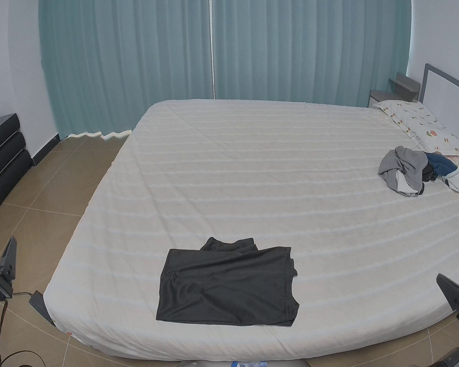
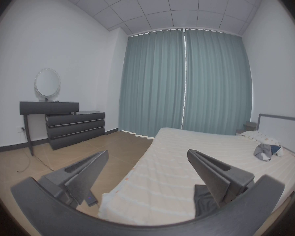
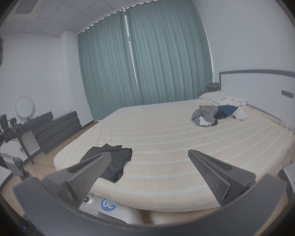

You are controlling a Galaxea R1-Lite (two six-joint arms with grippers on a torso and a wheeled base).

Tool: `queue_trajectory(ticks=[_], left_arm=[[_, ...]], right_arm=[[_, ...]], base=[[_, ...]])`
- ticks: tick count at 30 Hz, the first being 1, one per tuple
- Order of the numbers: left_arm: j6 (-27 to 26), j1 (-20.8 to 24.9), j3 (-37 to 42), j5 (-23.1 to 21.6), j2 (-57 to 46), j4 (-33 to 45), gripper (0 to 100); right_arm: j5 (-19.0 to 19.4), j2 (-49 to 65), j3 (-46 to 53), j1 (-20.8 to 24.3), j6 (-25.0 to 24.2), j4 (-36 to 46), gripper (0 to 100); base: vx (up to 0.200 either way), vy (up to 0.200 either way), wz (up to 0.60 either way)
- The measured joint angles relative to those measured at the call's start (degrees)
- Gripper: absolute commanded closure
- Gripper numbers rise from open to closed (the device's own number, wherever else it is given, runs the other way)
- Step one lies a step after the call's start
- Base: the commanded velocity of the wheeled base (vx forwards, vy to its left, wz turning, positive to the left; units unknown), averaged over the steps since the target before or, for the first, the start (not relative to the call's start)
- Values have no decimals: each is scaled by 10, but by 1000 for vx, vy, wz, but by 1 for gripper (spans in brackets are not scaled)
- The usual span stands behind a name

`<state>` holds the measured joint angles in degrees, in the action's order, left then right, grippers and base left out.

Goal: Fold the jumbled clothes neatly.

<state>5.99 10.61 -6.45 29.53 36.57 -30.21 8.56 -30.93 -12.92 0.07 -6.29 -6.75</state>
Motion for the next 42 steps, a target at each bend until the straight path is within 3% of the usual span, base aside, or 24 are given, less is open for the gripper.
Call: queue_trajectory(ticks=[7, 11, 15, 20, 24, 33, 42], left_arm=[[-29, -52, -37, 5, -184, 255, 0], [-39, -80, -47, 1, -271, 339, 0], [-44, -94, -35, -26, -320, 342, 0], [-46, -104, 22, -102, -347, 275, 0], [-40, -107, 46, -143, -355, 270, 0], [-42, -110, 54, -291, -360, 300, 0], [-60, -110, 54, -298, -360, 303, 0]], right_arm=[[-14, 165, 2, -1, 64, 133, 0], [-31, 230, 23, -1, 89, 154, 0], [-40, 268, 61, -1, 97, 99, 0], [-67, 291, 101, -1, 97, 42, 0], [-87, 298, 114, -1, 73, 68, 0], [-97, 303, 119, -1, 61, 68, 0], [-93, 304, 119, -1, 62, 65, 0]], base=[[0, 0, 0], [0, 0, 0], [0, 0, 0], [0, 0, 0], [0, 0, 0], [0, 0, 0], [0, 0, 0]])
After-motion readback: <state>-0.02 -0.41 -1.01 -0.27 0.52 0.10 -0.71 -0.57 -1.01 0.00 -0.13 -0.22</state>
